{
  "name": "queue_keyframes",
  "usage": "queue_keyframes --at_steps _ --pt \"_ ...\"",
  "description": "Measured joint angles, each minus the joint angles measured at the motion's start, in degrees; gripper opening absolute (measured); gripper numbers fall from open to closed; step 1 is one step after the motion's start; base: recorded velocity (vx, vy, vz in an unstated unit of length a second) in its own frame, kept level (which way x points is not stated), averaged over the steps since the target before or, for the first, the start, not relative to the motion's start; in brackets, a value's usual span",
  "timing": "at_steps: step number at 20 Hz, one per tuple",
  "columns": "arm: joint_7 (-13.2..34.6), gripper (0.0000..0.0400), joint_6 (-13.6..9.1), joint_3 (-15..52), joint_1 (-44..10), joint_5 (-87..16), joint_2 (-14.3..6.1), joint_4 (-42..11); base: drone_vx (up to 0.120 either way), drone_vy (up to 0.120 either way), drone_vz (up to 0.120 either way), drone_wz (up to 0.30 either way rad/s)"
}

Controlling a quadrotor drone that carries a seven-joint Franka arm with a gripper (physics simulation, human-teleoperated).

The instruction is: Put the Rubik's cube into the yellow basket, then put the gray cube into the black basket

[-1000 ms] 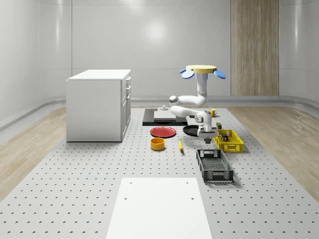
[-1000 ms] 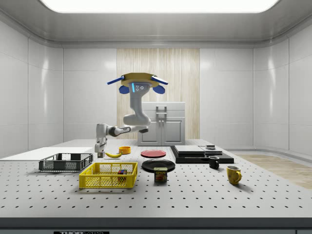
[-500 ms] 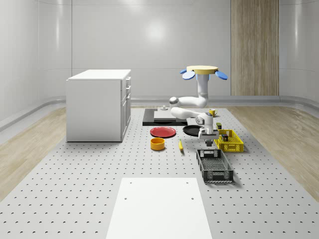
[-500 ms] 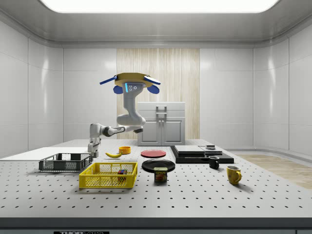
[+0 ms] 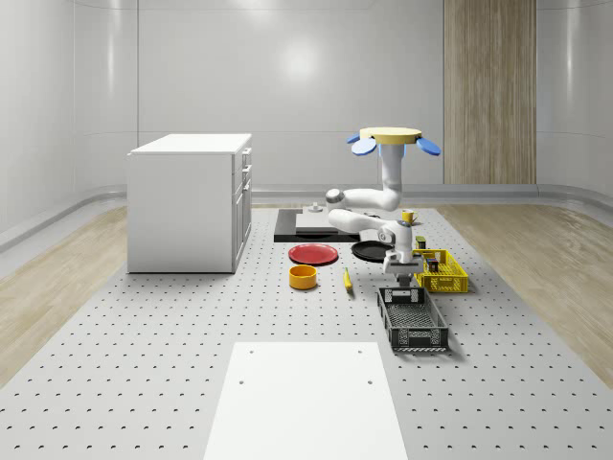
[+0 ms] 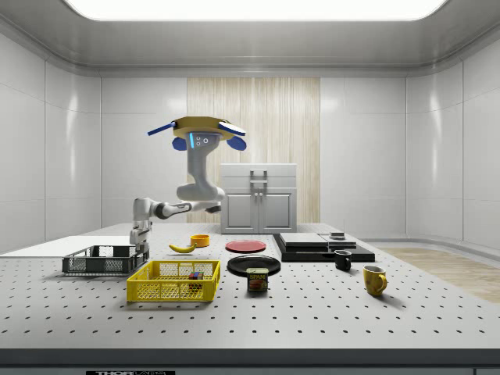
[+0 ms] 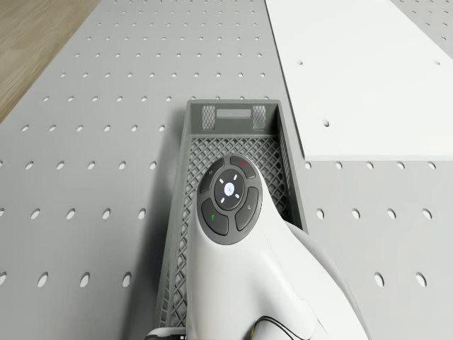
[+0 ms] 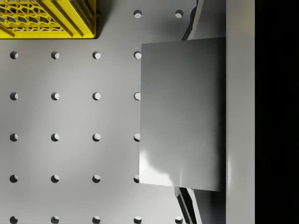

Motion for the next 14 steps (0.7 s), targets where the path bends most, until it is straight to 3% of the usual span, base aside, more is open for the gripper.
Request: queue_keyframes --at_steps 12,14 --pt "0.1 0.0250 0.2 0.0 -0.1 0.1 -0.2 0.0 0.120 0.000 0.000 0.000" --pt "0.1 0.0250 0.2 0.0 -0.1 0.1 -0.2 0.0 0.020 0.000 0.000 0.000"
